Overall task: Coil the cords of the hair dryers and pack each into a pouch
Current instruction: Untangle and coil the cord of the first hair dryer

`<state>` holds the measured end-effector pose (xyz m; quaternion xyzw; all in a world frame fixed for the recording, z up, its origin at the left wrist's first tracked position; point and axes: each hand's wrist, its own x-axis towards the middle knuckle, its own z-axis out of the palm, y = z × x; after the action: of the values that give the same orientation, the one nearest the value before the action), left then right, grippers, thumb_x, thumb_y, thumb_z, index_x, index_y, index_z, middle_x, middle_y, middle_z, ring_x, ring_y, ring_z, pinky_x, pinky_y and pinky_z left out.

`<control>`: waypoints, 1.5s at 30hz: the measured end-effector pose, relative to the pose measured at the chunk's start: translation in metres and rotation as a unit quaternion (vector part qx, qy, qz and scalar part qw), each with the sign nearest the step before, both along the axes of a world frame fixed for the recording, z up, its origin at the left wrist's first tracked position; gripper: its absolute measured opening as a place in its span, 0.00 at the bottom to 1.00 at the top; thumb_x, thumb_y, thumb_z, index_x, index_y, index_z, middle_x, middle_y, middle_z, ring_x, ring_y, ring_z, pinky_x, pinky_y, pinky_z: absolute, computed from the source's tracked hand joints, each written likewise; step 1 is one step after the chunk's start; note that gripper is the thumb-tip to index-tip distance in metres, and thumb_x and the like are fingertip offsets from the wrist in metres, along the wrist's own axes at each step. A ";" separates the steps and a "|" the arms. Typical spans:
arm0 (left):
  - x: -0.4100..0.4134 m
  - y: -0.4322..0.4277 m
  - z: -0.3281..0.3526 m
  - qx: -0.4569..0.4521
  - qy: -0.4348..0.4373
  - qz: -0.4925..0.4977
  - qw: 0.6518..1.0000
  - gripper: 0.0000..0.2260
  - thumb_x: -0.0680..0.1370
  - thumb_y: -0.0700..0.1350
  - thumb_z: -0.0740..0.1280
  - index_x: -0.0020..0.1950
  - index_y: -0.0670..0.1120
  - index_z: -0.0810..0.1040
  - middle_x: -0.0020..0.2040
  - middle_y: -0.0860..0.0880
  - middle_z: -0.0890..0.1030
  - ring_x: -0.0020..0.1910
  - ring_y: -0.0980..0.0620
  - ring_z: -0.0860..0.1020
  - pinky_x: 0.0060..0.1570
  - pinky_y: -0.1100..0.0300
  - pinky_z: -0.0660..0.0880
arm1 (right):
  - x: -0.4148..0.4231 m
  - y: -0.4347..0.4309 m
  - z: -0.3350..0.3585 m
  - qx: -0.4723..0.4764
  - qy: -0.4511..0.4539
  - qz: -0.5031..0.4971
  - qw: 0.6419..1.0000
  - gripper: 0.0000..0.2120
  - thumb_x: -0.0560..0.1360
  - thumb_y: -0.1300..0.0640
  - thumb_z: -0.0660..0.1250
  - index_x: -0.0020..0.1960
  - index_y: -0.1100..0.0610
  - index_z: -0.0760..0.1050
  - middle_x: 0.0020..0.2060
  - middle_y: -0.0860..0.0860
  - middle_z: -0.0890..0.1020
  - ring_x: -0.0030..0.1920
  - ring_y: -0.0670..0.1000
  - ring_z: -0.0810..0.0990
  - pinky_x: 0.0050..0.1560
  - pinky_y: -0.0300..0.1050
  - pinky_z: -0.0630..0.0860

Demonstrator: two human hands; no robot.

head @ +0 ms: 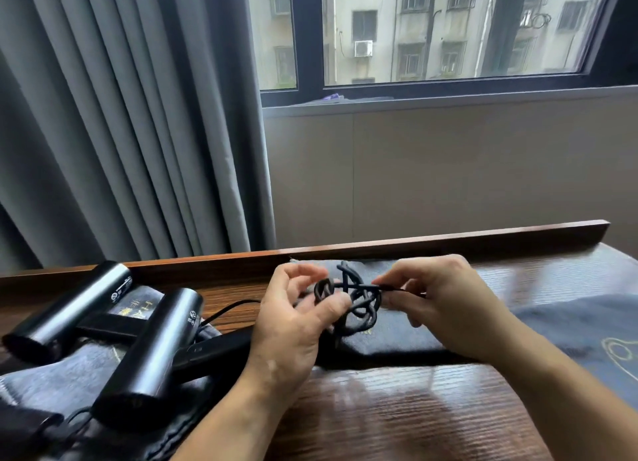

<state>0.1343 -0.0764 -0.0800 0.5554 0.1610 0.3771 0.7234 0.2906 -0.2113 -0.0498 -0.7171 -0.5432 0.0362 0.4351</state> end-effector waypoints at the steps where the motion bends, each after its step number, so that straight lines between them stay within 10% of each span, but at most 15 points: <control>1: -0.001 0.001 -0.002 0.003 0.024 -0.014 1.000 0.20 0.65 0.40 0.79 0.54 0.51 0.80 0.59 0.42 0.83 0.56 0.42 0.84 0.60 0.40 0.79 | 0.000 0.001 0.000 0.011 0.015 0.005 1.000 0.07 0.72 0.57 0.78 0.45 0.46 0.85 0.28 0.50 0.81 0.26 0.52 0.76 0.30 0.44 0.72; 12: -0.004 -0.004 0.003 0.174 0.088 0.077 0.978 0.13 0.71 0.37 0.78 0.50 0.52 0.85 0.46 0.48 0.87 0.47 0.49 0.85 0.51 0.56 0.82 | 0.011 -0.004 0.004 -0.017 -0.060 0.002 0.998 0.04 0.74 0.54 0.76 0.43 0.46 0.83 0.33 0.46 0.82 0.36 0.49 0.79 0.42 0.52 0.79; 19: -0.008 -0.010 0.008 0.211 0.070 0.000 0.975 0.11 0.77 0.43 0.70 0.55 0.56 0.86 0.50 0.46 0.77 0.46 0.56 0.82 0.50 0.55 0.82 | -0.007 0.010 -0.003 0.059 0.062 0.026 0.996 0.12 0.71 0.60 0.79 0.45 0.46 0.79 0.33 0.51 0.82 0.32 0.51 0.78 0.36 0.53 0.77; 26: -0.010 -0.010 0.013 0.315 0.109 0.065 0.940 0.10 0.77 0.43 0.71 0.56 0.55 0.82 0.43 0.54 0.83 0.40 0.56 0.81 0.44 0.64 0.77 | -0.007 0.010 -0.002 -0.019 -0.036 0.085 0.996 0.32 0.76 0.59 0.73 0.71 0.32 0.68 0.51 0.40 0.75 0.46 0.48 0.79 0.44 0.35 0.75; 30: -0.007 -0.004 0.017 0.193 0.050 0.084 0.976 0.13 0.79 0.33 0.68 0.47 0.50 0.87 0.35 0.43 0.81 0.35 0.50 0.77 0.39 0.58 0.75 | 0.002 0.014 -0.003 -0.029 -0.124 0.036 0.991 0.08 0.75 0.50 0.74 0.51 0.45 0.77 0.47 0.41 0.75 0.48 0.45 0.77 0.44 0.34 0.71; 35: -0.004 0.008 0.022 -0.033 -0.066 0.114 0.991 0.14 0.77 0.29 0.68 0.51 0.47 0.85 0.38 0.49 0.80 0.38 0.53 0.79 0.48 0.60 0.76 | 0.025 0.008 -0.004 -0.036 -0.141 -0.006 0.989 0.09 0.75 0.41 0.70 0.46 0.44 0.74 0.48 0.39 0.74 0.51 0.44 0.75 0.51 0.41 0.75; 40: -0.007 0.011 0.024 -0.065 -0.094 0.057 0.992 0.21 0.74 0.23 0.64 0.61 0.42 0.80 0.37 0.50 0.74 0.39 0.55 0.74 0.50 0.58 0.74 | 0.021 0.008 -0.007 -0.072 -0.171 0.090 0.979 0.13 0.74 0.48 0.75 0.46 0.44 0.71 0.56 0.40 0.75 0.55 0.46 0.77 0.57 0.39 0.74; 45: -0.016 0.015 0.022 0.031 0.044 0.003 0.999 0.18 0.68 0.41 0.79 0.57 0.43 0.83 0.32 0.46 0.76 0.32 0.50 0.78 0.39 0.60 0.76 | 0.031 0.013 -0.014 0.000 -0.162 0.023 0.987 0.24 0.72 0.65 0.73 0.41 0.39 0.66 0.39 0.38 0.80 0.41 0.47 0.79 0.43 0.52 0.77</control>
<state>0.1181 -0.0610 -0.0581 0.5935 0.1826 0.3591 0.6968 0.3221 -0.1983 -0.0634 -0.7011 -0.6225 -0.0703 0.3407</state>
